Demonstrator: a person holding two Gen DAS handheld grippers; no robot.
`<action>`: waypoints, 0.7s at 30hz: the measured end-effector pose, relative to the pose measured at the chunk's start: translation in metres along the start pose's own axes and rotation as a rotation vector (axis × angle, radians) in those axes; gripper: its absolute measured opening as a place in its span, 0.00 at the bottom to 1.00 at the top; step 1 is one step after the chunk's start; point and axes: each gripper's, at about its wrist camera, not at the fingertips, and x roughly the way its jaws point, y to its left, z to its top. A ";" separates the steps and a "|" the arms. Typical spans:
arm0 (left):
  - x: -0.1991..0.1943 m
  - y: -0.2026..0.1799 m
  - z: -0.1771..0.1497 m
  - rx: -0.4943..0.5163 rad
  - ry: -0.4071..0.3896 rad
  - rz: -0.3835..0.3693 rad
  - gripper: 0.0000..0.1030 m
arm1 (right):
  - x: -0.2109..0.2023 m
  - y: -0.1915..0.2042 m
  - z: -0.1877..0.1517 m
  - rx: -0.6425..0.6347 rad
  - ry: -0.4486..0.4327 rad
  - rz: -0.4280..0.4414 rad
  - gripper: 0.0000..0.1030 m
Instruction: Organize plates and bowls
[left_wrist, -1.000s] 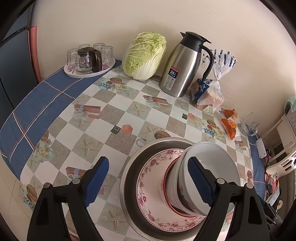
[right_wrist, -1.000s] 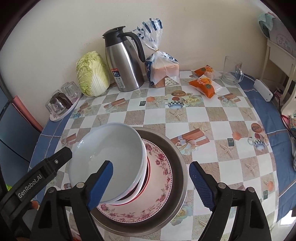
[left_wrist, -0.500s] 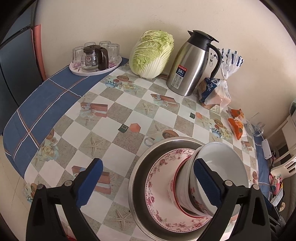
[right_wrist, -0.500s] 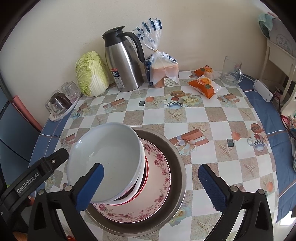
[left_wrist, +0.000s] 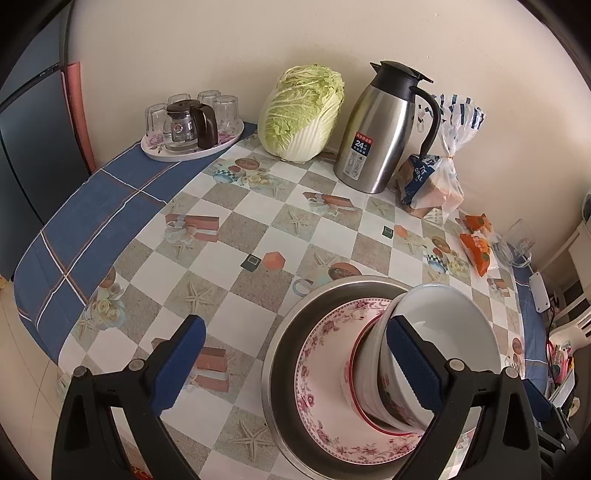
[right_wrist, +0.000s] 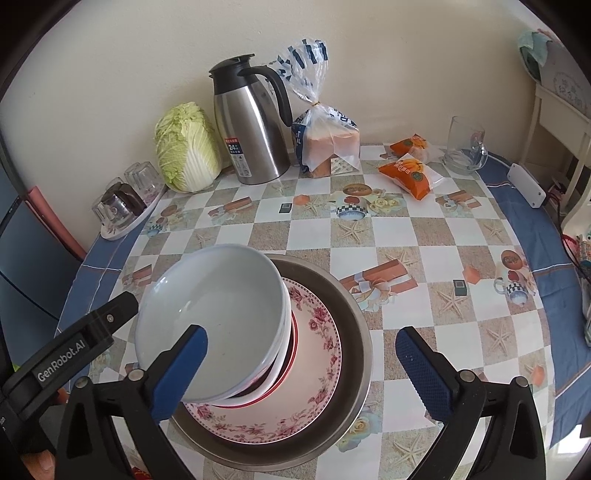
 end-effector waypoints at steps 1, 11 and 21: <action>-0.001 -0.001 0.000 0.005 -0.006 0.003 0.96 | 0.000 -0.001 0.000 0.000 -0.001 0.000 1.00; -0.010 -0.004 -0.003 0.026 -0.042 0.037 0.96 | -0.007 -0.003 -0.002 0.000 -0.012 0.007 1.00; -0.022 0.001 -0.018 0.058 -0.058 0.076 0.96 | -0.018 0.000 -0.009 -0.017 -0.036 0.009 1.00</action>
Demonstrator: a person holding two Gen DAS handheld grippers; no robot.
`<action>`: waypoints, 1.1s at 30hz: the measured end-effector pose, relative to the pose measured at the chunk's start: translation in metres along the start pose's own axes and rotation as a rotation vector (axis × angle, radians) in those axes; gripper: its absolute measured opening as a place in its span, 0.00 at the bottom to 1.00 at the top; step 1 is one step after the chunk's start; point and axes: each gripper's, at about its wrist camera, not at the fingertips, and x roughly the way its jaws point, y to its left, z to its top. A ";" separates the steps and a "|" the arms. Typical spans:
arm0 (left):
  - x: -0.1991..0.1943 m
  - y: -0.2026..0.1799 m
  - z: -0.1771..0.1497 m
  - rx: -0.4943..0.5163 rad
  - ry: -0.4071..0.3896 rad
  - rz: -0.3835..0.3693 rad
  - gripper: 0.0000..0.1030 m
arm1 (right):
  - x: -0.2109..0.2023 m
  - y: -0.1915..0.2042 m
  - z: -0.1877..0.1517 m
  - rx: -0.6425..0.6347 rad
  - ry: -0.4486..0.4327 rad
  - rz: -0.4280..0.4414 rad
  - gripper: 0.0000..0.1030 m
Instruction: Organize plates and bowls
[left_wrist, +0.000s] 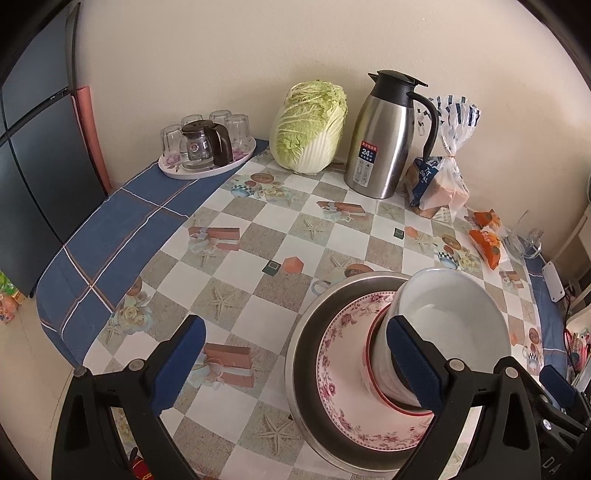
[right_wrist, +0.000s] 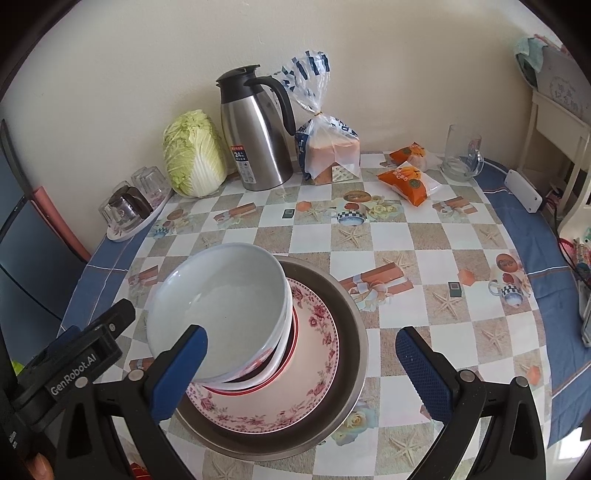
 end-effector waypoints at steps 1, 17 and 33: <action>0.000 0.001 -0.002 0.009 0.003 0.003 0.96 | -0.001 0.000 -0.001 -0.003 -0.003 0.002 1.00; 0.011 0.021 -0.027 0.044 0.096 0.010 0.96 | -0.006 0.003 -0.027 -0.059 0.028 0.002 1.00; 0.026 0.023 -0.043 0.107 0.173 0.015 0.96 | 0.013 -0.020 -0.047 -0.051 0.114 -0.045 1.00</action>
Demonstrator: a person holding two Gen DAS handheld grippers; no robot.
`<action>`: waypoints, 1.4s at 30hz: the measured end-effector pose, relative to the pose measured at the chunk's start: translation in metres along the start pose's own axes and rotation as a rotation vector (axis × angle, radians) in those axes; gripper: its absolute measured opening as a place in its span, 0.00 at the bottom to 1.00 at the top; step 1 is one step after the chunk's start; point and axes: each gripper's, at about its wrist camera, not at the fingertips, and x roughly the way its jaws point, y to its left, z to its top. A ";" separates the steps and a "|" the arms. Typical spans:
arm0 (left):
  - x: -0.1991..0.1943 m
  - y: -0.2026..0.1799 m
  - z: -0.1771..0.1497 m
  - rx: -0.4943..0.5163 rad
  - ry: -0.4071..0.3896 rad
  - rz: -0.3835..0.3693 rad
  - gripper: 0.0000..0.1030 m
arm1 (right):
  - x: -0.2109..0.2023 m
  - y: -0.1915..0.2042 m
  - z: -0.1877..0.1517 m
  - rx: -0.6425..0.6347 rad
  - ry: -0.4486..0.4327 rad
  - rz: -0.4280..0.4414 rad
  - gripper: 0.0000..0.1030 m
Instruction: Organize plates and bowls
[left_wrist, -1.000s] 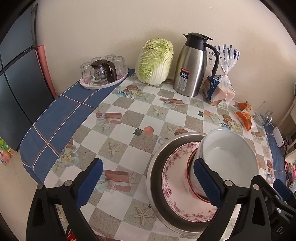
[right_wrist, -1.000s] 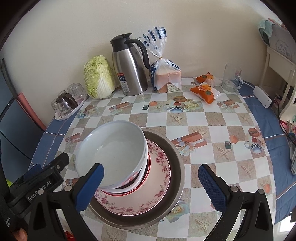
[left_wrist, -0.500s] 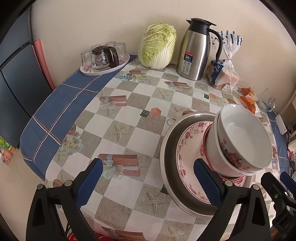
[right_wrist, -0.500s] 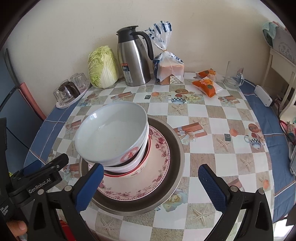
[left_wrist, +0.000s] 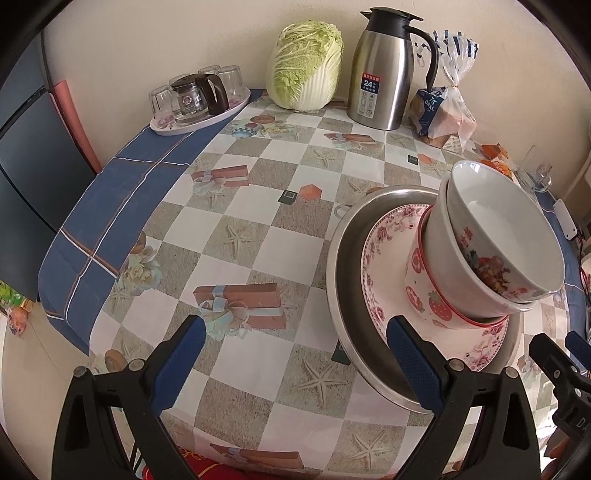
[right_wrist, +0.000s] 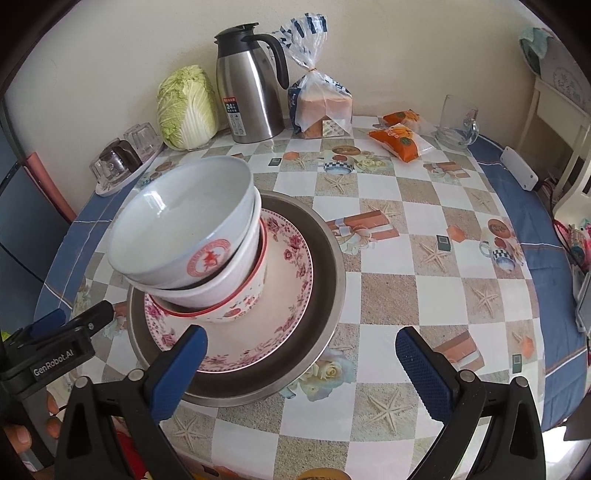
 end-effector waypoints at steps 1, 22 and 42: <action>0.001 0.000 -0.001 0.002 0.003 0.000 0.96 | 0.001 -0.003 0.000 0.005 0.004 -0.003 1.00; 0.007 0.001 -0.001 0.009 0.019 -0.007 0.96 | 0.006 -0.016 -0.002 0.034 0.022 -0.018 1.00; 0.007 -0.003 0.000 0.021 0.013 -0.004 0.96 | 0.008 -0.019 -0.002 0.035 0.026 -0.019 1.00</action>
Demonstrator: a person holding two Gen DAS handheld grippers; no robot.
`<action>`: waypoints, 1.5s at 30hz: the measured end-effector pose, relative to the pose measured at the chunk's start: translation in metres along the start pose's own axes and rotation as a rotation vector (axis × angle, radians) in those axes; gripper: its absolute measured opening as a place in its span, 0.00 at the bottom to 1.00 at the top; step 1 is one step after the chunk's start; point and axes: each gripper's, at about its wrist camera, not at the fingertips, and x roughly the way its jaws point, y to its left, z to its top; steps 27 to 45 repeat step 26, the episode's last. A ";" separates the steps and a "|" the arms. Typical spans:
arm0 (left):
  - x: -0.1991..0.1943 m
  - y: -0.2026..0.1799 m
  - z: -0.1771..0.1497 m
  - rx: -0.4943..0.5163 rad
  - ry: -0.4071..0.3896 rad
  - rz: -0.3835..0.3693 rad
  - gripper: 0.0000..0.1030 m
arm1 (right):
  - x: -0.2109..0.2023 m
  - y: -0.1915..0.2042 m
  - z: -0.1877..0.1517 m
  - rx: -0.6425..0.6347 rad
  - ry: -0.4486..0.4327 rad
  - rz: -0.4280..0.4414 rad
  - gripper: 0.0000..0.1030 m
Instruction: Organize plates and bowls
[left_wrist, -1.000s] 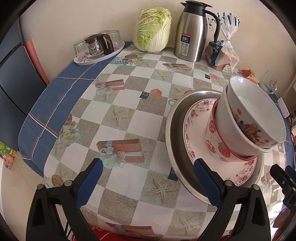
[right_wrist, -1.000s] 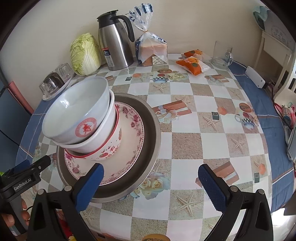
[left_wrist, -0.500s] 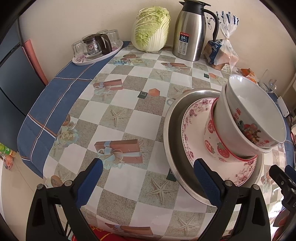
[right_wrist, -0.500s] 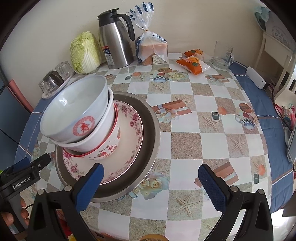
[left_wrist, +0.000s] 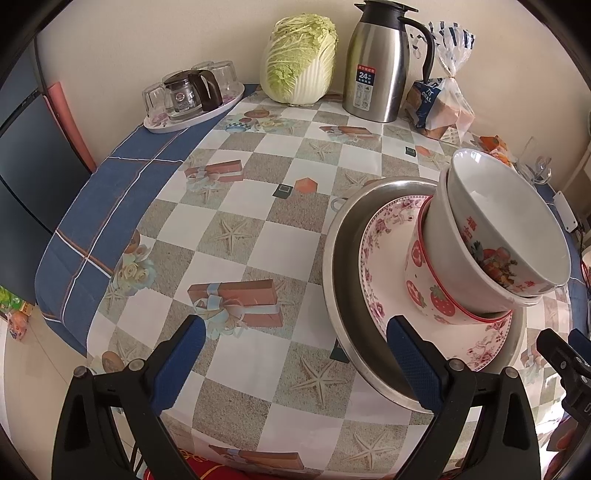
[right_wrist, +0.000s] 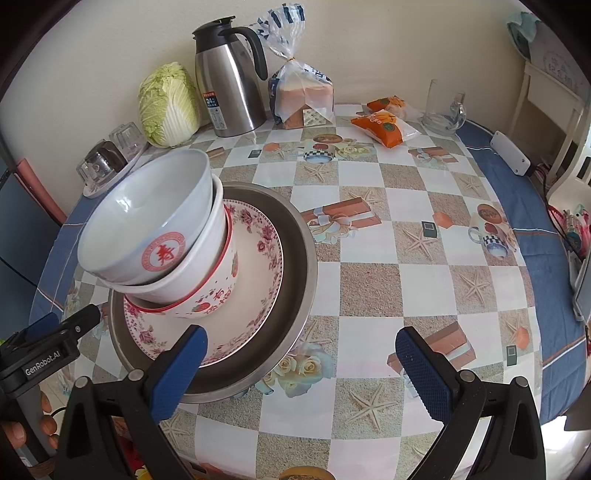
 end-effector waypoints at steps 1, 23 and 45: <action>0.000 -0.001 0.000 0.004 0.000 0.001 0.96 | 0.000 0.000 0.000 -0.001 0.000 0.000 1.00; -0.010 -0.005 0.000 0.029 -0.055 -0.004 0.96 | 0.001 0.000 0.000 -0.002 0.002 -0.002 1.00; -0.011 -0.005 0.001 0.031 -0.057 -0.006 0.96 | 0.002 0.000 -0.001 -0.003 0.003 -0.002 1.00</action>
